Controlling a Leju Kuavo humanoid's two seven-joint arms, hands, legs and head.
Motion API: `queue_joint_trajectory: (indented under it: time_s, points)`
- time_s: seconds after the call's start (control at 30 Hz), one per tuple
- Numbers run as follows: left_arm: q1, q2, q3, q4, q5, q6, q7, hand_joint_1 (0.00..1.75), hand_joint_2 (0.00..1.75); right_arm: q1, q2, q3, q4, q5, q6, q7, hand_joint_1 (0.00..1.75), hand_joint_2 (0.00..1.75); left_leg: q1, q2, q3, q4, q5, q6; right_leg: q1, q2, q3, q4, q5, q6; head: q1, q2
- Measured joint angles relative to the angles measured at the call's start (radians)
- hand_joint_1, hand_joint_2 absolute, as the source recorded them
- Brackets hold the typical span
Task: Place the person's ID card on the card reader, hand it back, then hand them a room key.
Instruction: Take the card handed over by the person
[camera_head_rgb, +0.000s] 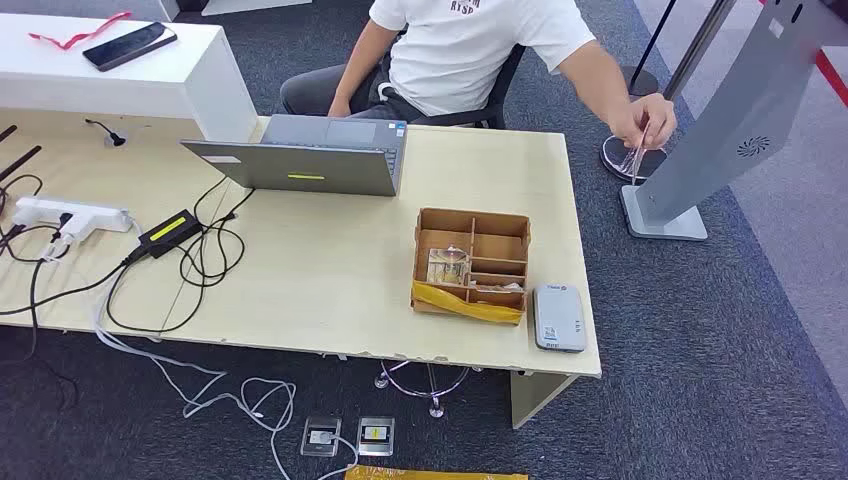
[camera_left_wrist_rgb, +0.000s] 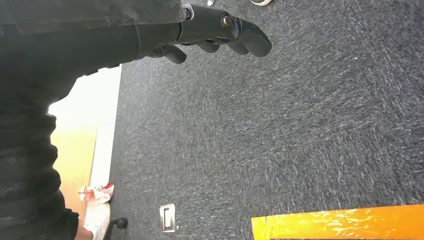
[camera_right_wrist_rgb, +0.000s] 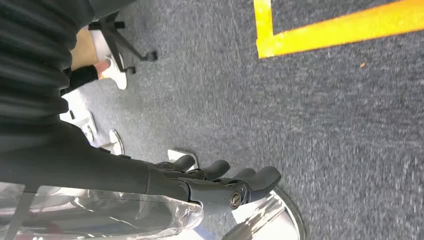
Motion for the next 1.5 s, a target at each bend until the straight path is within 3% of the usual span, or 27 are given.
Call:
queue_joint_trajectory:
  time_s: [0.13,0.27,0.47,0.53,0.63,0.8,0.97,1.07,1.13,1.23,1.3,1.33,1.5]
  points:
    - [0.001,0.000,0.000,0.000,0.000,0.000,-0.007,0.00,1.75,-0.015,-0.043,0.002,-0.003,0.035,-0.022,0.020,0.00,1.75,-0.001,0.000,0.000,0.000,0.000,0.000,-0.001,0.000,0.000,0.000,0.000,0.000,0.000,0.000]
    - [0.001,0.001,0.001,-0.001,0.000,0.003,-0.024,0.00,1.75,-0.062,-0.137,0.012,-0.034,0.053,-0.038,0.075,0.00,1.75,-0.003,0.000,0.000,0.000,0.001,0.001,-0.003,0.000,0.000,0.000,0.001,0.002,0.000,0.000]
    - [0.003,0.005,0.001,-0.002,0.000,0.004,-0.034,0.00,1.75,-0.057,-0.357,0.106,-0.258,-0.077,0.017,0.356,0.00,1.75,-0.007,-0.004,-0.001,0.000,0.002,0.004,-0.007,-0.004,0.001,0.000,0.001,0.002,0.000,0.000]
    - [0.004,0.006,0.001,-0.002,0.000,0.003,-0.035,0.00,1.75,-0.040,-0.420,0.146,-0.353,-0.105,0.016,0.409,0.00,1.75,-0.007,-0.003,-0.002,0.000,0.001,0.005,-0.007,-0.003,0.001,0.000,0.001,0.003,0.000,0.000]
    - [0.003,0.007,0.001,-0.002,0.000,0.001,-0.035,0.00,1.75,-0.030,-0.492,0.203,-0.472,-0.085,0.026,0.430,0.00,1.75,-0.007,-0.002,-0.002,0.000,0.001,0.006,-0.008,-0.002,0.001,0.000,0.002,0.003,-0.001,0.000]
    - [0.004,0.007,0.001,-0.002,0.000,0.000,-0.035,0.00,1.75,-0.048,-0.595,0.222,-0.658,0.049,0.158,0.436,0.00,1.75,-0.007,-0.003,-0.001,0.000,0.002,0.007,-0.007,-0.003,0.001,0.000,0.002,0.003,0.000,0.000]
    - [0.004,0.004,0.001,-0.002,0.004,0.000,-0.035,0.00,1.75,-0.055,-0.651,0.220,-0.822,0.116,0.241,0.436,0.00,1.75,-0.007,-0.005,-0.003,0.000,0.003,0.007,-0.007,-0.006,0.001,0.000,0.002,0.003,0.000,0.000]
    - [0.010,0.008,-0.014,-0.003,0.153,0.005,-0.018,0.00,1.75,-0.114,-0.666,0.240,-0.897,0.068,0.183,0.365,0.00,1.75,-0.008,-0.001,-0.015,0.000,0.001,0.006,-0.008,-0.001,0.000,0.001,0.001,0.003,-0.002,0.000]
    - [0.015,0.015,-0.079,-0.013,0.454,0.007,0.015,0.00,1.75,-0.175,-0.685,0.278,-0.918,0.032,0.120,0.340,0.00,1.75,-0.008,0.001,-0.015,0.000,0.000,0.005,-0.008,0.002,0.000,0.001,0.000,0.005,-0.012,0.000]
    - [0.028,0.021,-0.284,-0.041,1.018,0.008,0.042,0.00,1.75,-0.191,-0.714,0.300,-0.997,0.115,0.222,0.414,0.00,1.75,-0.006,-0.009,-0.013,0.000,0.000,0.006,-0.005,-0.007,0.007,0.000,-0.003,0.006,-0.016,0.000]
    - [0.041,0.026,-0.414,-0.056,1.231,0.011,0.043,0.00,1.75,-0.201,-0.713,0.316,-1.069,0.160,0.271,0.430,0.00,1.75,-0.006,-0.010,-0.014,0.000,0.000,0.006,-0.006,-0.008,0.005,0.001,-0.003,0.006,-0.015,0.000]
    - [0.045,0.028,-0.468,-0.062,1.255,0.012,0.043,0.00,1.75,-0.209,-0.712,0.330,-1.102,0.171,0.263,0.432,0.00,1.75,-0.006,-0.010,-0.015,0.000,0.000,0.006,-0.006,-0.008,0.004,0.001,-0.003,0.006,-0.016,0.000]
    - [0.050,0.028,-0.692,-0.082,1.078,0.013,0.042,0.00,1.75,-0.268,-0.721,0.430,-1.230,0.162,0.102,0.432,0.00,1.75,-0.006,-0.011,-0.016,0.000,0.000,0.006,-0.006,-0.010,0.004,0.001,-0.004,0.005,-0.015,0.000]
